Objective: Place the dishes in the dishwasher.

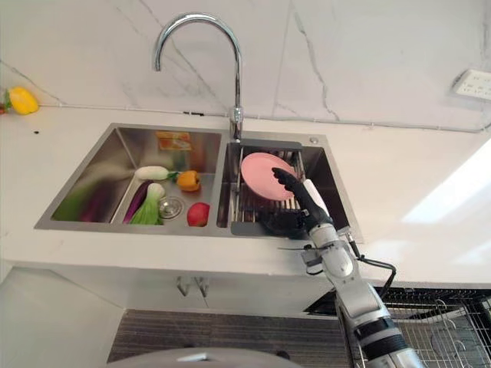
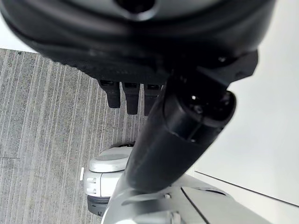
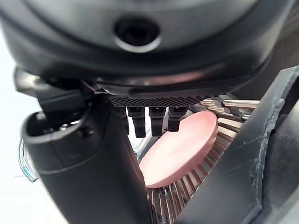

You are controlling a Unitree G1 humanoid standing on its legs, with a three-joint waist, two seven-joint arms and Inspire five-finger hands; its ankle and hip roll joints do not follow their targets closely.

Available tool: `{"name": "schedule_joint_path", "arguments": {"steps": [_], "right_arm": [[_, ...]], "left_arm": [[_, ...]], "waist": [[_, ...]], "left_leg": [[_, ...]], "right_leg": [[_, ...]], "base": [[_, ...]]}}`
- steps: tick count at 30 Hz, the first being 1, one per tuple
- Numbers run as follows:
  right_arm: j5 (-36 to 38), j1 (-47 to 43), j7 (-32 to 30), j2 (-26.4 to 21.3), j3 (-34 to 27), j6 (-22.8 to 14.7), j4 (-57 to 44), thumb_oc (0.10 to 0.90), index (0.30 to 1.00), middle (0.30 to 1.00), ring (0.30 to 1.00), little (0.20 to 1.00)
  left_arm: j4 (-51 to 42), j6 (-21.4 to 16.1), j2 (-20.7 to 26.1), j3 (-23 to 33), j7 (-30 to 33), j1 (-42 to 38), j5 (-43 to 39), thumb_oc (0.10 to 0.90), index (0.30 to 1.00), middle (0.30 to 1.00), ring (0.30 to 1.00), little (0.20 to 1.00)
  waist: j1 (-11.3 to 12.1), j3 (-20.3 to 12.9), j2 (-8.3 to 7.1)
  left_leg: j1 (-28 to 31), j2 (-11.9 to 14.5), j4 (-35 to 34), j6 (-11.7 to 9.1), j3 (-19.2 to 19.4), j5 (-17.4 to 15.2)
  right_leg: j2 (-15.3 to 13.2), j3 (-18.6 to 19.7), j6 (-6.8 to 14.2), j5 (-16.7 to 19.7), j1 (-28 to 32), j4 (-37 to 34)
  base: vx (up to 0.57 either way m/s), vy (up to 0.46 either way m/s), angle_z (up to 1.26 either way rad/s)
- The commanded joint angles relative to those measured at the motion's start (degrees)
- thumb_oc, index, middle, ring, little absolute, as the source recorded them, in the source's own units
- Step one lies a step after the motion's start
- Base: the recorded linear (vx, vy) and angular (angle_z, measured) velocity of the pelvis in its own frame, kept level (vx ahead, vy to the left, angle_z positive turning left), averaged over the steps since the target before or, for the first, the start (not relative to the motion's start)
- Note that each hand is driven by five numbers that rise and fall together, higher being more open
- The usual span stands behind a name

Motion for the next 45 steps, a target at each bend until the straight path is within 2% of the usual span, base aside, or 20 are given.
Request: {"name": "schedule_joint_path", "arguments": {"steps": [1,13,20,33,35,41,45], "right_arm": [[-2.6,-10.7,-3.8,-2.8,-1.5,-4.0,-3.6,0.8,0.9,0.9,0.9,0.9],[-7.3,-15.6,-6.2,-1.5,1.4,-1.7,2.0,0.8,0.9,0.9,0.9,0.9],[-9.7,-20.8,-7.1,-0.5,5.0,1.0,9.9,0.8,0.9,0.9,0.9,0.9],[-22.0,-26.0,-13.4,1.4,6.7,5.8,19.3,0.8,0.9,0.9,0.9,0.9],[-22.9,-26.0,-13.7,2.0,6.9,6.5,20.7,0.4,0.3,0.3,0.3,0.3],[-28.6,-24.5,-16.6,1.1,6.2,7.0,21.2,0.4,0.3,0.3,0.3,0.3],[-29.0,-24.6,-17.9,1.4,6.7,7.0,23.8,0.4,0.3,0.3,0.3,0.3]], "left_arm": [[1.4,-0.8,0.2,-2.9,0.9,-3.8,2.0,0.8,0.9,0.9,0.9,0.9],[1.7,-0.2,-0.1,-4.1,1.2,-3.2,3.0,0.8,0.9,0.9,0.9,0.9],[0.9,0.0,0.2,-5.1,1.4,-3.2,2.7,0.8,0.9,0.9,0.9,0.9],[-5.2,-1.4,1.0,-6.1,2.3,-3.7,-0.4,0.8,0.9,0.9,0.9,0.9],[-6.3,-1.4,1.2,-6.3,2.4,-3.6,-0.5,0.8,0.9,0.9,0.9,0.9],[-7.9,-2.1,1.0,-6.0,3.2,-3.3,-0.5,0.8,0.9,0.9,0.9,0.9],[-9.7,-2.7,1.9,-6.9,4.5,-3.4,1.8,0.8,0.9,0.9,0.9,0.9]], "waist": [[1.6,0.6,1.29],[3.1,0.6,1.2],[4.1,0.6,1.18],[5.3,1.3,0.99],[5.5,1.4,0.98],[5.9,1.8,0.97],[6.4,2.0,0.79]], "left_leg": [[0.8,-0.8,1.3,2.0,0.3,-5.3],[0.4,-1.1,1.4,2.2,-0.4,-5.1],[0.0,-1.4,1.4,2.2,-1.2,-4.9],[-0.7,-1.8,1.4,2.4,-2.1,-4.8],[-0.7,-1.8,1.5,2.4,-2.4,-4.8],[-0.7,-2.1,1.5,2.5,-2.8,-4.9],[-0.8,-2.1,1.5,2.5,-3.1,-4.9]], "right_leg": [[-5.3,-1.5,4.2,-3.6,1.2,1.3],[-5.8,-2.7,4.1,-3.3,1.6,1.4],[-6.2,-3.4,4.2,-3.1,1.8,1.4],[-6.5,-4.1,4.2,-3.1,2.0,1.5],[-6.5,-4.3,4.2,-3.1,2.1,1.5],[-6.6,-4.7,4.3,-3.1,2.4,1.6],[-6.6,-5.0,4.3,-3.2,2.4,1.6]], "base": [[0.0,0.0,0.0],[-0.01,0.002,0.04],[-0.01,0.0,0.03],[0.0,-0.002,0.04],[0.0,0.0,0.0],[0.0,0.001,0.01],[0.0,0.0,0.0]]}}
